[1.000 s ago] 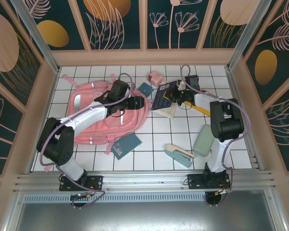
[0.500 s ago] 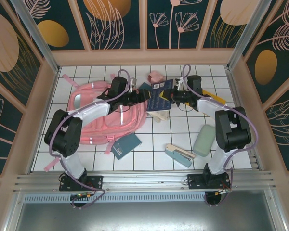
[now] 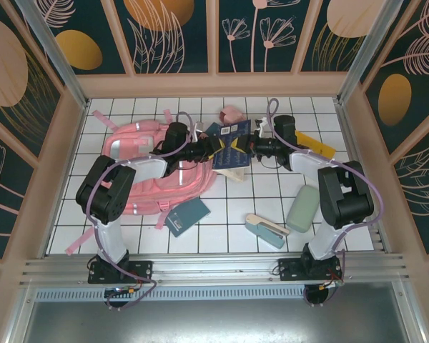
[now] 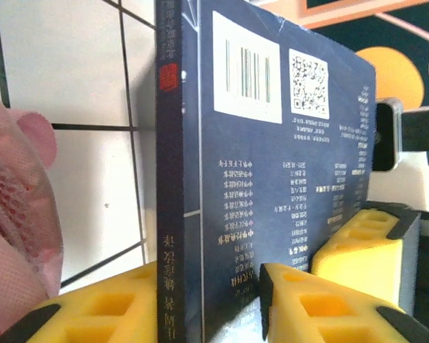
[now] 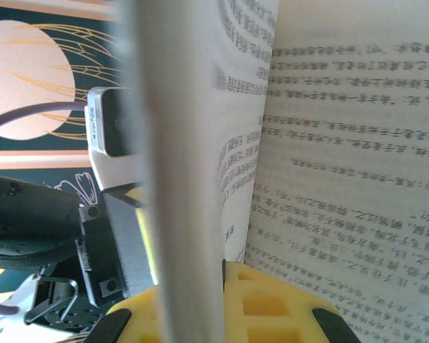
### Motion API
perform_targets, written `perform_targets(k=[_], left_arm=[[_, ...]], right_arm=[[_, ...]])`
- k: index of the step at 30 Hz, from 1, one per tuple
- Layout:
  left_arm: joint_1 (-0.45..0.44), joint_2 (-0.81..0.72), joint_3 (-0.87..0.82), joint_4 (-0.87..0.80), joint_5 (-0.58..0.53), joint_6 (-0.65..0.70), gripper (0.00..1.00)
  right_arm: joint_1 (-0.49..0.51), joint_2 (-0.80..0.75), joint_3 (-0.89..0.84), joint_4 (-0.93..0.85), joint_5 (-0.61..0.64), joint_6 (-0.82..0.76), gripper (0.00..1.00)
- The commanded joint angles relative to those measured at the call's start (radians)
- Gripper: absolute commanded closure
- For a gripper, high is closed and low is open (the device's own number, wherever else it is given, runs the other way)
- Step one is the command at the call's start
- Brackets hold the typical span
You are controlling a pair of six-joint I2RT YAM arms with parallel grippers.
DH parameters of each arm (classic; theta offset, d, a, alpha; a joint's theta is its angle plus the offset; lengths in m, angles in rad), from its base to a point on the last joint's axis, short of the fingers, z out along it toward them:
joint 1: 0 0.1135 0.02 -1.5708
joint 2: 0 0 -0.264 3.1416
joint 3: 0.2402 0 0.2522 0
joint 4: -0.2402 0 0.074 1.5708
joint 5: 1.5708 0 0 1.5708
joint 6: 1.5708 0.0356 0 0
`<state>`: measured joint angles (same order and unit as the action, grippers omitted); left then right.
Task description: Pack the student bag
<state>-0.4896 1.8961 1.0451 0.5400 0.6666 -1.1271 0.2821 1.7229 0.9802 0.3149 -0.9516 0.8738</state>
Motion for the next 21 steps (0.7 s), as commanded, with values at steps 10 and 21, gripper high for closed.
perform_targets(k=[10,21], left_arm=[[0.003,-0.029,-0.044,0.181,0.058,-0.073,1.0],[0.034,-0.223,-0.036,0.054,0.032,0.023,1.0]], right_arm=[[0.001,-0.061,-0.008,-0.052,0.068,-0.063,0.99],[0.002,-0.159,-0.014,-0.213,0.26,-0.101,0.23]])
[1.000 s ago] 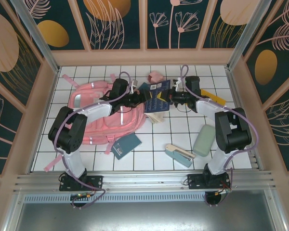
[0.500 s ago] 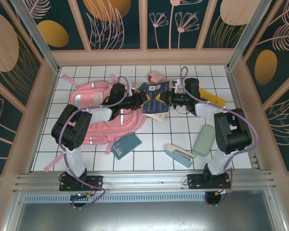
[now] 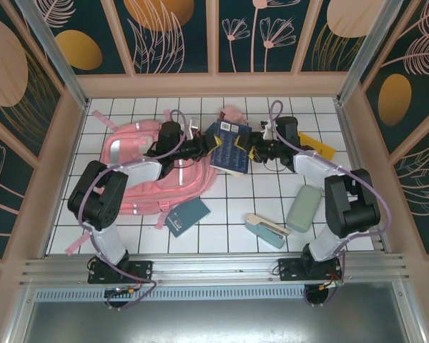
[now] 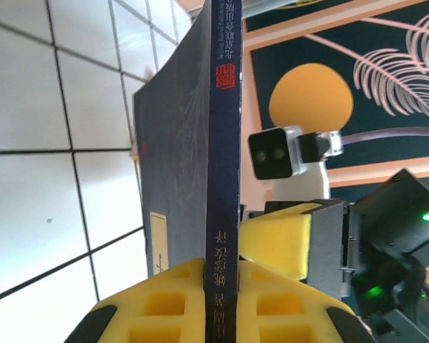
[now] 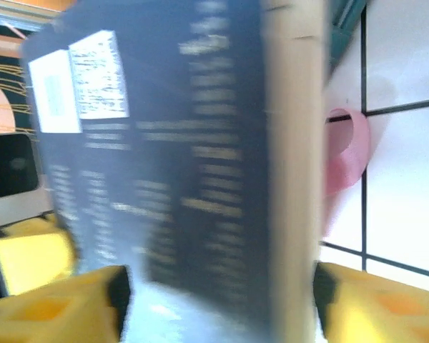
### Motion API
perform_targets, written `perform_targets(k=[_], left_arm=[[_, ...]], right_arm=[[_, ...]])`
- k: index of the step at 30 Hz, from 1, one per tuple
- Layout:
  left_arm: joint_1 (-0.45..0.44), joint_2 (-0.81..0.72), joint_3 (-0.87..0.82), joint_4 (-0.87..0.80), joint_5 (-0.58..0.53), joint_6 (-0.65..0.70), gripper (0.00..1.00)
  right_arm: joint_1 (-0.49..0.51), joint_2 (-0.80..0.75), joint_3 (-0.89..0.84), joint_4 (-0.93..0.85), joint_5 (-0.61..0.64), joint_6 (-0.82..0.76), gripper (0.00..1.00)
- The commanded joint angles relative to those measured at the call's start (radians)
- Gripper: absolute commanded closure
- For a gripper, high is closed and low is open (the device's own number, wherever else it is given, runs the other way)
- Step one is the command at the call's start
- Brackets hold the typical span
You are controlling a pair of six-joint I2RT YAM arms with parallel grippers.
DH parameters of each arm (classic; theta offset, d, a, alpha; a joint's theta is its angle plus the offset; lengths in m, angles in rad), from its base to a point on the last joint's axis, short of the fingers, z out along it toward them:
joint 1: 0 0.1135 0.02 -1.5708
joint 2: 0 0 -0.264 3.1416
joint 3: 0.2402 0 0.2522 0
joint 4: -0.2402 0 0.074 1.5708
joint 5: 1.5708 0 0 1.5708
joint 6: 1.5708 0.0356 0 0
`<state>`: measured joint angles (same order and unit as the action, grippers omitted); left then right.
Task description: Pack the student bag
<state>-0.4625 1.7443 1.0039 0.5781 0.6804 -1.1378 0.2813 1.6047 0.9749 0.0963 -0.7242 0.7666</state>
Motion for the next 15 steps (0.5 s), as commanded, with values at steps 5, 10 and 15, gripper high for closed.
perform_targets(k=[5,10,15], left_arm=[[0.007,-0.132,0.002,0.019,0.021,0.008,1.0],[0.007,-0.174,0.005,0.035,0.026,-0.03,1.0],[0.007,-0.202,0.004,0.024,0.022,-0.033,1.0]], right_arm=[[0.005,-0.059,-0.093,0.232,-0.059,0.168,0.01],[0.023,-0.072,-0.167,0.604,-0.173,0.38,0.01],[0.051,-0.096,-0.188,0.839,-0.189,0.526,0.05]])
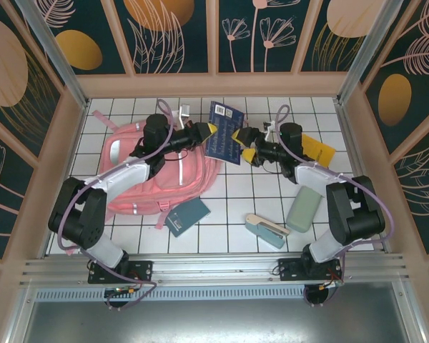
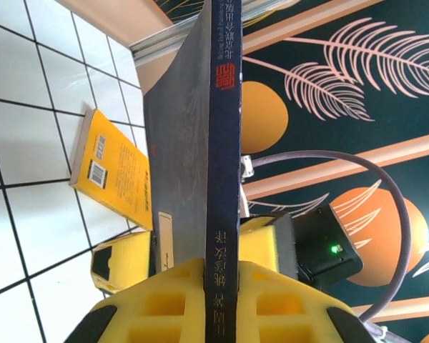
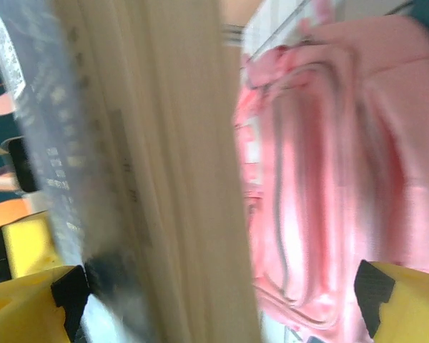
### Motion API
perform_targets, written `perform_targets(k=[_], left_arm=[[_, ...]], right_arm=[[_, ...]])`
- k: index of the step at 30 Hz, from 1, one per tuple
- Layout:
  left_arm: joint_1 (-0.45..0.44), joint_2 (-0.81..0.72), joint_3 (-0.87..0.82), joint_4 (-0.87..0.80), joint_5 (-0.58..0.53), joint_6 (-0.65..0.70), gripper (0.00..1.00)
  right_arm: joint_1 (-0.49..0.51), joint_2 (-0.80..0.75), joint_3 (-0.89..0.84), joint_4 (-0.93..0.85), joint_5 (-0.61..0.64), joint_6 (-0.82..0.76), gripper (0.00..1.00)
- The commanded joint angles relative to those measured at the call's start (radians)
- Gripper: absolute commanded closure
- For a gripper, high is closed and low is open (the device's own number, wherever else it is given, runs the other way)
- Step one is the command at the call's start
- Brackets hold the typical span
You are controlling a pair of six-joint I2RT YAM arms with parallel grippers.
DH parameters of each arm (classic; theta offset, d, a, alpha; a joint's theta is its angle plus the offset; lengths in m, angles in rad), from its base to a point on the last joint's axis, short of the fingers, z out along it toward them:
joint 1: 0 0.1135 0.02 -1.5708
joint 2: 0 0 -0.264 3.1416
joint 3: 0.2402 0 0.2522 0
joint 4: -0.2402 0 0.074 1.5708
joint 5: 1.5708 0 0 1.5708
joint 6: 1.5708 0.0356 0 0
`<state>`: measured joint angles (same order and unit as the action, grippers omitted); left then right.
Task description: Pack the student bag
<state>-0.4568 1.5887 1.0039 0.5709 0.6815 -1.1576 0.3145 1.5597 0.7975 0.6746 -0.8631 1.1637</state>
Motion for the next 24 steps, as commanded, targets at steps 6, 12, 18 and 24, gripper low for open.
perform_targets(k=[6,12,18,24], left_arm=[[0.001,-0.069,0.005,-0.023,0.006,0.024,1.0],[0.002,-0.07,0.005,-0.03,0.006,0.029,1.0],[0.001,-0.061,0.03,-0.093,0.023,0.079,1.0],[0.001,-0.071,0.116,-0.465,-0.133,0.327,0.6]], right_arm=[[0.01,-0.138,-0.013,0.268,-0.035,0.144,0.27],[0.006,-0.204,0.025,0.066,-0.017,0.016,0.53],[0.002,-0.207,0.035,0.008,-0.001,-0.015,0.84],[-0.03,-0.271,0.061,-0.315,0.138,-0.25,1.0]])
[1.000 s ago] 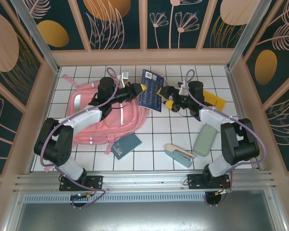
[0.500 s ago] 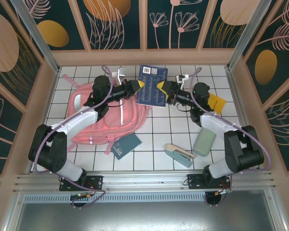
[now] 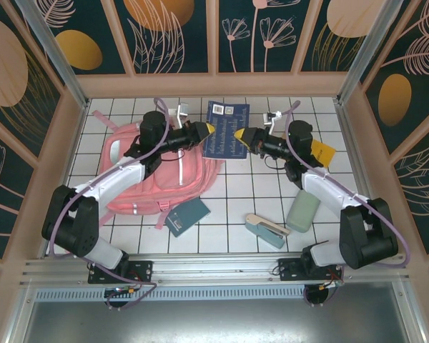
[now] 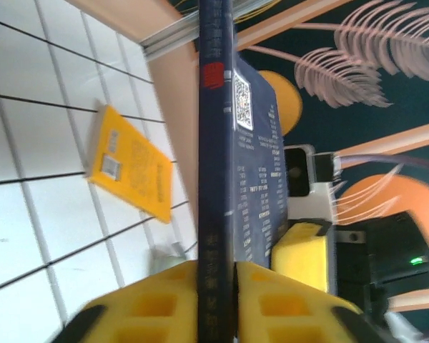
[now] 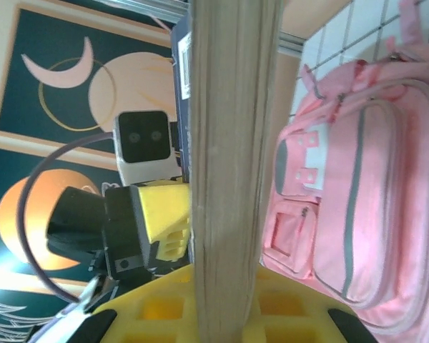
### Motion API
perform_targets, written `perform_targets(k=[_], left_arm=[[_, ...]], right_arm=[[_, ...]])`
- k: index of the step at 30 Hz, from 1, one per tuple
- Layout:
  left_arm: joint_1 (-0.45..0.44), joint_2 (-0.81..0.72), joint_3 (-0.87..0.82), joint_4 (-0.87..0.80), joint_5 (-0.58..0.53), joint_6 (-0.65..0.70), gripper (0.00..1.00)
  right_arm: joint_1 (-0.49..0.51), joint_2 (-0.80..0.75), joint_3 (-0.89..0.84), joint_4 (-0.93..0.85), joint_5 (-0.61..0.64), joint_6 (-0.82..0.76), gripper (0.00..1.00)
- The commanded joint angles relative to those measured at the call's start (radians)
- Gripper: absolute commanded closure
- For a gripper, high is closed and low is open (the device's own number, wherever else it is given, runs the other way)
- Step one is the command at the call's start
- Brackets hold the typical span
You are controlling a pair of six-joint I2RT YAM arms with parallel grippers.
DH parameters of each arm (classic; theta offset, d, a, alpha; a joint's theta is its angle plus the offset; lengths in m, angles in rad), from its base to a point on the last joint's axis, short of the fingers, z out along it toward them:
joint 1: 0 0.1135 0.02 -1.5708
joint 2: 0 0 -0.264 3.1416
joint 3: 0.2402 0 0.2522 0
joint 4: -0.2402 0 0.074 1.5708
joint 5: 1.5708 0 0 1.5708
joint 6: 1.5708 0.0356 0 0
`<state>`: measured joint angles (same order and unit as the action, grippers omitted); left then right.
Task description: Pack the student bag
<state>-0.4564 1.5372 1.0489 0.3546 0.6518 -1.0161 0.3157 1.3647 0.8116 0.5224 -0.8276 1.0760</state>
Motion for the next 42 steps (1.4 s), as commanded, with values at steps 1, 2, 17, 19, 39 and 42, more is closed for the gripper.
perform_targets(k=[1,2,17,19,39,42], left_arm=[[0.001,-0.023,0.097,-0.341,-0.177,0.253,0.52],[0.0,-0.022,0.117,-0.403,-0.237,0.298,0.48],[-0.194,0.368,0.56,-1.086,-1.01,0.34,0.54],[-0.193,0.384,0.568,-1.111,-1.042,0.331,0.54],[-0.205,0.552,0.612,-1.212,-1.097,0.271,0.55],[-0.205,0.576,0.6,-1.198,-1.094,0.274,0.68]], right_arm=[[-0.044,-0.097,0.048,-0.239,0.151,-0.215,1.0],[-0.056,-0.113,0.048,-0.283,0.177,-0.249,1.0],[-0.155,-0.187,-0.008,-0.581,0.45,-0.367,1.0],[-0.155,-0.191,-0.015,-0.577,0.45,-0.369,1.0],[-0.171,-0.146,-0.078,-0.498,0.406,-0.351,1.0],[-0.171,-0.142,-0.082,-0.491,0.403,-0.343,1.0]])
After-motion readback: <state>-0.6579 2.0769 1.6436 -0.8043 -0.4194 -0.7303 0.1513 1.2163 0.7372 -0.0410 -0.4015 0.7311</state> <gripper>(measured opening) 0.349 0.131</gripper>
